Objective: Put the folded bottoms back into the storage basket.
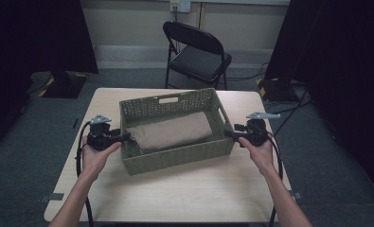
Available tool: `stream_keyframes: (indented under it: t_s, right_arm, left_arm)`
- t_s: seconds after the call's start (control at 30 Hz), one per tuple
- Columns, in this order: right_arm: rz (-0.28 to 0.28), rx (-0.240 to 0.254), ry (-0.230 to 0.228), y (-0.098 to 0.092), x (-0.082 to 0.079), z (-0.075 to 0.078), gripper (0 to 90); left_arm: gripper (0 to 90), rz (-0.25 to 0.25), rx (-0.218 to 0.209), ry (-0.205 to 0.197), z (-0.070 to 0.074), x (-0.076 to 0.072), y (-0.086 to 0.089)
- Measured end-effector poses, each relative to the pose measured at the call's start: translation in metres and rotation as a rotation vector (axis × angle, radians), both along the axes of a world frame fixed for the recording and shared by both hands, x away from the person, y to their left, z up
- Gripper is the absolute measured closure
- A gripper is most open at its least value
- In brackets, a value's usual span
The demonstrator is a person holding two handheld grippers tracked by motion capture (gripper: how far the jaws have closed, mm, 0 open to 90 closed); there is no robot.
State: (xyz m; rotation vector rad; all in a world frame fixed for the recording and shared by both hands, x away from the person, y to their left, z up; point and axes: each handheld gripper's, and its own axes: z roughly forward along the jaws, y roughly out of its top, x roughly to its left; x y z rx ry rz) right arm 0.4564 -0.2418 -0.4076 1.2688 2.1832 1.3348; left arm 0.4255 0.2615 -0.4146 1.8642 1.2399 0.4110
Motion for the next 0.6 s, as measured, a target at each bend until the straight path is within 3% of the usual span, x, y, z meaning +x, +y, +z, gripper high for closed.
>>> stream_keyframes:
  t_s: [0.13, 0.4, 0.5, 0.6]
  right_arm:
    - [-0.036, -0.018, -0.022, 0.0, 0.012, 0.005, 41.3]
    - [-0.057, -0.025, -0.014, 0.018, 0.04, 0.003, 56.7]
    - [-0.065, -0.049, -0.007, 0.024, 0.044, 0.001, 70.7]
    - [-0.061, -0.058, -0.006, 0.026, 0.043, 0.0, 71.8]
  left_arm:
    - [52.1, 0.017, 0.001, -0.01, 0.0, 0.004, 0.004]
    - [57.1, 0.036, -0.015, -0.023, -0.003, 0.011, 0.012]
    - [57.8, 0.037, 0.006, -0.022, -0.001, 0.014, 0.012]
    - [58.5, 0.039, 0.005, -0.02, -0.001, 0.015, 0.012]
